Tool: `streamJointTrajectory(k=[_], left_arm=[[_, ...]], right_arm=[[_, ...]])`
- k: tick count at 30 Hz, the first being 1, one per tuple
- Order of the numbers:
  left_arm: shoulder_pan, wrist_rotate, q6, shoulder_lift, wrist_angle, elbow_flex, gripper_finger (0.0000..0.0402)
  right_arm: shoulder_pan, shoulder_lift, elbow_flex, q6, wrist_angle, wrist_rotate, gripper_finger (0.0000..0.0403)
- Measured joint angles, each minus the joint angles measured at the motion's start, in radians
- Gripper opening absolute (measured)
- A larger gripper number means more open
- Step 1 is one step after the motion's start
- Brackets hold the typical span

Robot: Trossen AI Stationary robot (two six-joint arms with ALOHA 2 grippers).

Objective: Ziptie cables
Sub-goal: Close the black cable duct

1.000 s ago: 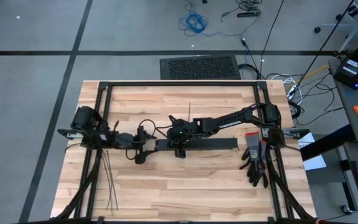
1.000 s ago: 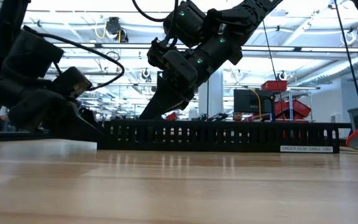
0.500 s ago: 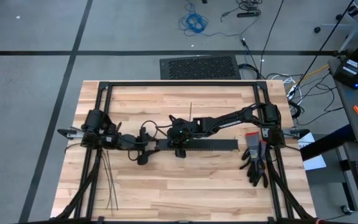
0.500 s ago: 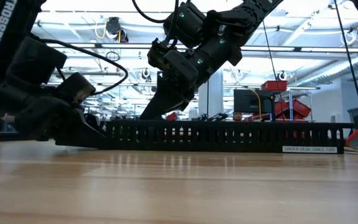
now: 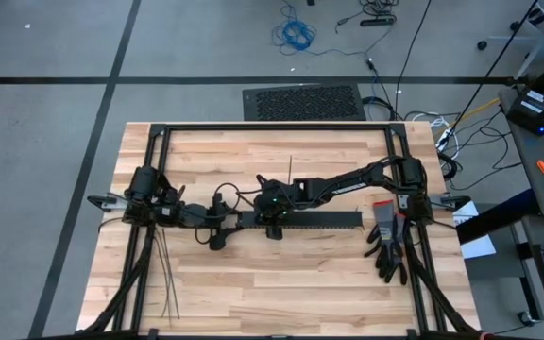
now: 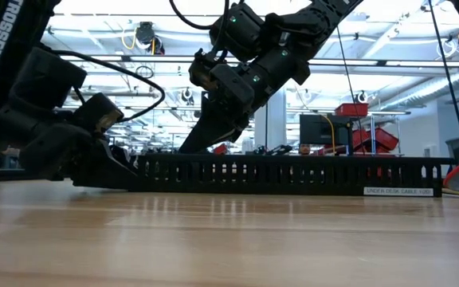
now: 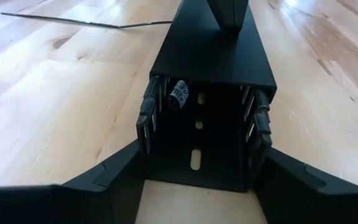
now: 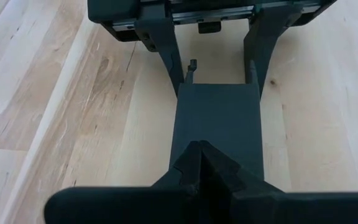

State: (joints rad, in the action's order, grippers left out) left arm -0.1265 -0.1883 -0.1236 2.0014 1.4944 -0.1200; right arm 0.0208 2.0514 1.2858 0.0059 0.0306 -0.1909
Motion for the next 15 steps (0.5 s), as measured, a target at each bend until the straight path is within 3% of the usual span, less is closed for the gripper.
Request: streamJointTrajectory(k=[15], left_arm=[[0.001,-0.001,-0.007,0.000,0.003,-0.002,0.0255]], right_arm=[[0.030,0.009,-0.002,-0.021,-0.094,-0.031,0.0000]])
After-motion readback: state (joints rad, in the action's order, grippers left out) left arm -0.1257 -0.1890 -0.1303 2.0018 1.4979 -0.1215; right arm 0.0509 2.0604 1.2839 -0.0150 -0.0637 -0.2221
